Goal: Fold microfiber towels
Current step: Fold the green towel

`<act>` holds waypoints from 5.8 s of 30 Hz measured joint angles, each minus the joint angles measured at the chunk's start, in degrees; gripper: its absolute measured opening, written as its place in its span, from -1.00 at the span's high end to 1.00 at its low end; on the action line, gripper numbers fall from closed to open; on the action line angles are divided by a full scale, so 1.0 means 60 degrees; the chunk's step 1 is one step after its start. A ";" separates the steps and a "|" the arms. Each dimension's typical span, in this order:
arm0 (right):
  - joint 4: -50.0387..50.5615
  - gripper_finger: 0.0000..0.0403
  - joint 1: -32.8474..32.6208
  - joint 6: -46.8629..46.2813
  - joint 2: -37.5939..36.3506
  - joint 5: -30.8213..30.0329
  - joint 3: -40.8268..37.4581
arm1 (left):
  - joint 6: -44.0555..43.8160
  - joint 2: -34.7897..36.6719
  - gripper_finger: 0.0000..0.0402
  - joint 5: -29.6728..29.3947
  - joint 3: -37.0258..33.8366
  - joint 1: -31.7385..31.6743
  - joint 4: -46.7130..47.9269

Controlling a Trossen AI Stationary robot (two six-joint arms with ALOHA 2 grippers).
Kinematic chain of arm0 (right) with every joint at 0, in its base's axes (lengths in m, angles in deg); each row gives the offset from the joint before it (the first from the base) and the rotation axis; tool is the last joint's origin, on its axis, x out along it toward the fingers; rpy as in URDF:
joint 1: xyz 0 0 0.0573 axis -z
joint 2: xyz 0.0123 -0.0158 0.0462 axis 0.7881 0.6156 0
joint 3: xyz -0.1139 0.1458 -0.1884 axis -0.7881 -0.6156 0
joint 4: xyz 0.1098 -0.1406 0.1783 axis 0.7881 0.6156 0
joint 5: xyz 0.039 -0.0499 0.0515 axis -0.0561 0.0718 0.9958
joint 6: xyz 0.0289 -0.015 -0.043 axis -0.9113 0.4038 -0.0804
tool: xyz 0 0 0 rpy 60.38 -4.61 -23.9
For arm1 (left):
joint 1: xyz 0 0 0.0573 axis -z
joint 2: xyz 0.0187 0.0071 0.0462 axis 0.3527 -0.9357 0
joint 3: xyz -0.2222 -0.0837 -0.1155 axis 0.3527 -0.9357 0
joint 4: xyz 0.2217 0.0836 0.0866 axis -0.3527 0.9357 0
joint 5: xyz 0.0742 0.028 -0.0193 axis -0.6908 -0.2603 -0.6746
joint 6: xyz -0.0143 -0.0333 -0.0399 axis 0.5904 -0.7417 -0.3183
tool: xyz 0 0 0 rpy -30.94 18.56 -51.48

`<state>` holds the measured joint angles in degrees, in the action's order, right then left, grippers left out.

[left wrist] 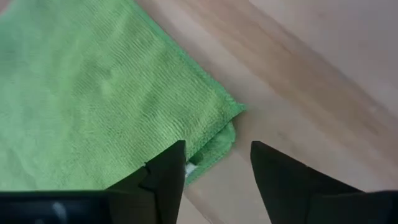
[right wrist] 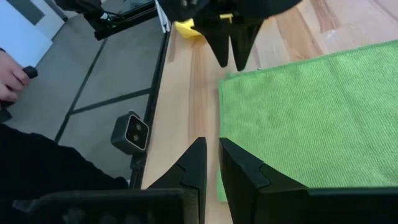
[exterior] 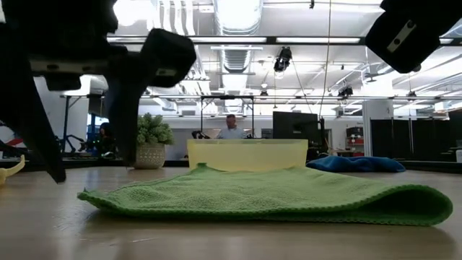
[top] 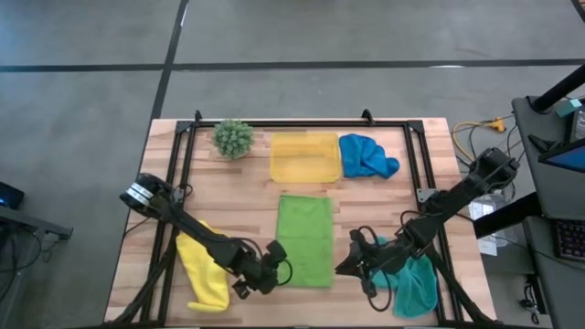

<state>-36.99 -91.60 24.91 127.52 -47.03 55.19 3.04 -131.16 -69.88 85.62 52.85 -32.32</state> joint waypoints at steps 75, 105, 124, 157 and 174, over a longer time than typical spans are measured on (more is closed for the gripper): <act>0.0293 0.76 0.0668 0.5209 0.3560 0.3963 0.2111 | -0.4244 0.0341 1.00 0.0641 0.0011 -0.0435 -0.0367; 0.1027 0.73 0.1118 0.1494 0.1988 0.3420 0.3198 | -0.4747 0.0341 1.00 0.0734 0.0015 -0.0435 -0.0592; 0.3023 -0.42 0.1261 0.3609 0.2026 0.3305 0.3218 | -0.4740 0.0341 1.00 0.0729 0.0018 -0.0435 -0.0704; 0.2940 -0.11 0.0435 0.6110 0.5048 0.1471 0.3348 | -0.4758 0.0341 1.00 0.0663 0.0022 -0.0432 -0.0803; 0.3008 0.79 -0.0119 0.5934 0.5044 0.0372 0.3334 | -0.4704 0.0345 1.00 0.0663 0.0022 -0.0435 -0.0786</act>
<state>-18.94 -92.31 60.51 157.78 -44.80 75.19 -25.18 -129.09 -65.91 85.75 50.23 -37.03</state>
